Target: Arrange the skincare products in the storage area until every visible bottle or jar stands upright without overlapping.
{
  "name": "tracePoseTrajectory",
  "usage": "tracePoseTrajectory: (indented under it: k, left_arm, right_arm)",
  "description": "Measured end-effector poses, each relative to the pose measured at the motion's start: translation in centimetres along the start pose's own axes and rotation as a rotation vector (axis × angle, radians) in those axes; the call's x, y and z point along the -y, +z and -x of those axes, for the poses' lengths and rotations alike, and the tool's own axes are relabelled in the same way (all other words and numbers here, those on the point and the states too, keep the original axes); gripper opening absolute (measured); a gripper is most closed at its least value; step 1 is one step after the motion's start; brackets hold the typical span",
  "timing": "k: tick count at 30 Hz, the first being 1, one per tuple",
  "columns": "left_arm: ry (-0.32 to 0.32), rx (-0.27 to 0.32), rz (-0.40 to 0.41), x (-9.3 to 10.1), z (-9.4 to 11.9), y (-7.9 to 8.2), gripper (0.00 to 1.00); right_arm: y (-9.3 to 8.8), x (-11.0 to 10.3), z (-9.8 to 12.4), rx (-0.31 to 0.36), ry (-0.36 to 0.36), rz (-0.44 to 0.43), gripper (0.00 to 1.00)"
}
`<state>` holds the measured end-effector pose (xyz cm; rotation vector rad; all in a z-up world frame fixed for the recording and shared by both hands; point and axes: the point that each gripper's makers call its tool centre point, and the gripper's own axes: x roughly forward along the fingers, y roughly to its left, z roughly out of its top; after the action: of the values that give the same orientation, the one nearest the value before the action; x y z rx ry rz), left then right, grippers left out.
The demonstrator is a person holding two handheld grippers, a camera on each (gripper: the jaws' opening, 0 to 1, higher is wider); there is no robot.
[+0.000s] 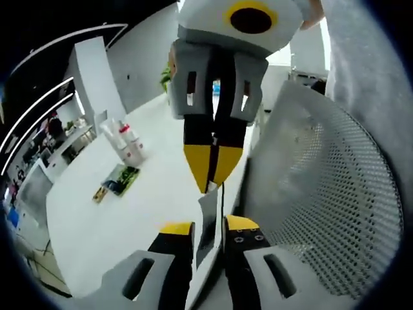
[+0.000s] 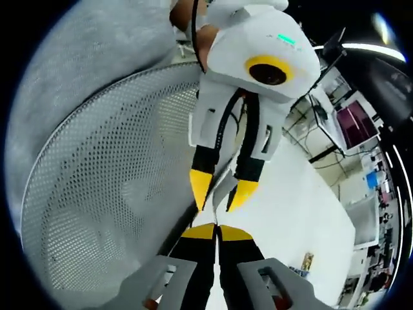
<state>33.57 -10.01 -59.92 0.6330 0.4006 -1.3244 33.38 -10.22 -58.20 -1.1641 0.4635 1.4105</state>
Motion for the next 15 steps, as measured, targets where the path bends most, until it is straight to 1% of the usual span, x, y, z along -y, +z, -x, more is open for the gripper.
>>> tracePoseTrajectory:
  k: [2,8,9,15]
  left_arm:
    - [0.006,-0.001,-0.016,-0.09,0.07,0.02,0.03]
    - [0.035,-0.002,-0.037,-0.68,0.15,0.07,0.02]
    - [0.038,-0.003,-0.04,-0.74,0.16,0.06,0.01]
    - [0.052,0.0,-0.035,-0.98,0.24,0.09,0.01]
  right_arm:
    - [0.11,0.44,0.14,0.019,-0.014,-0.041,0.0]
    - [0.19,0.55,0.23,0.037,-0.026,-0.081,0.0]
    - [0.14,0.57,0.22,0.043,-0.028,-0.105,0.0]
    - [0.13,0.99,0.35,0.071,-0.034,-0.158,0.0]
